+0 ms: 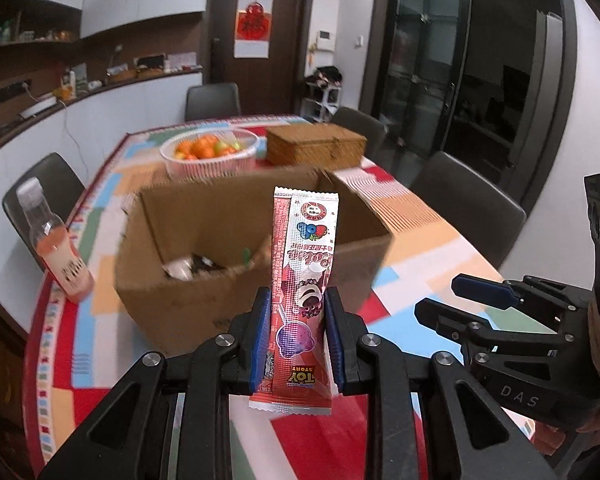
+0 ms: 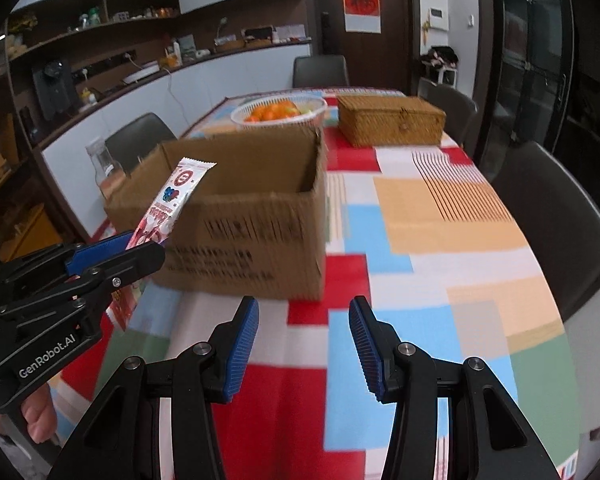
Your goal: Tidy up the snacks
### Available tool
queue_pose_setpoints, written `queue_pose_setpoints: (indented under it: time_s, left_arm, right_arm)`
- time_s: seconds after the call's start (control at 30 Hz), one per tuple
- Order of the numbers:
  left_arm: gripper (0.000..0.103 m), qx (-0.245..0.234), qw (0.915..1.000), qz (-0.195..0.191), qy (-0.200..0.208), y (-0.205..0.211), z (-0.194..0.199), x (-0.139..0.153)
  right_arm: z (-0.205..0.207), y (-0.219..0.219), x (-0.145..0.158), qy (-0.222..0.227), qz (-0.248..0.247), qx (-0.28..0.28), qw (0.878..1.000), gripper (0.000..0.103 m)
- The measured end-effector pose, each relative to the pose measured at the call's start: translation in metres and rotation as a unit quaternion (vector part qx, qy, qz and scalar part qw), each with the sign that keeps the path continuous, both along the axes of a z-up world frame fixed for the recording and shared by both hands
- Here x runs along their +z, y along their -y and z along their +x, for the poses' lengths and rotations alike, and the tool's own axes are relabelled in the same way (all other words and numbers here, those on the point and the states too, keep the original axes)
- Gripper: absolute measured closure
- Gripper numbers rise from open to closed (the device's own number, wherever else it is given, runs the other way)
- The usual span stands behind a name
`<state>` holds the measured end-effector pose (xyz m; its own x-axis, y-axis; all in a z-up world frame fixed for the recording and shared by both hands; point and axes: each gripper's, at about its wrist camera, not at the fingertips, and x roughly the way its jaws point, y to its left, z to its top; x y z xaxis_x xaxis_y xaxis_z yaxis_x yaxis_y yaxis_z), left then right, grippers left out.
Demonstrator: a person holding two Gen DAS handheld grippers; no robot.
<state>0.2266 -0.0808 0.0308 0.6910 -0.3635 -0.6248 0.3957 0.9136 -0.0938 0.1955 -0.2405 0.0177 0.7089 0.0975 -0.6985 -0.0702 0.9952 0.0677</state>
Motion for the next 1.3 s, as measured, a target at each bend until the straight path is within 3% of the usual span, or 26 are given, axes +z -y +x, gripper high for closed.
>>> queue_pose_setpoints:
  time_s: [0.23, 0.47, 0.9, 1.13, 1.3]
  left_arm:
    - [0.077, 0.031, 0.9994, -0.003, 0.014, -0.018, 0.029, 0.019]
    - [0.077, 0.046, 0.9989, -0.007, 0.003, -0.031, 0.062, 0.030]
    - [0.075, 0.048, 0.9975, 0.039, -0.034, -0.023, 0.121, 0.015]
    - [0.070, 0.059, 0.9956, 0.062, -0.037, -0.020, 0.127, 0.003]
    - [0.066, 0.064, 0.9960, 0.055, -0.029, -0.025, 0.112, 0.008]
  right_arm:
    - [0.036, -0.014, 0.022, 0.016, 0.000, 0.019, 1.000, 0.055]
    - [0.068, -0.029, 0.034, 0.013, -0.002, 0.036, 0.999, 0.055]
    - [0.112, -0.033, 0.030, -0.015, -0.005, 0.026, 1.000, 0.055]
    - [0.124, -0.029, 0.020, -0.032, -0.013, 0.017, 0.999, 0.055]
    - [0.118, -0.031, 0.019, -0.032, -0.014, 0.017, 0.999, 0.055]
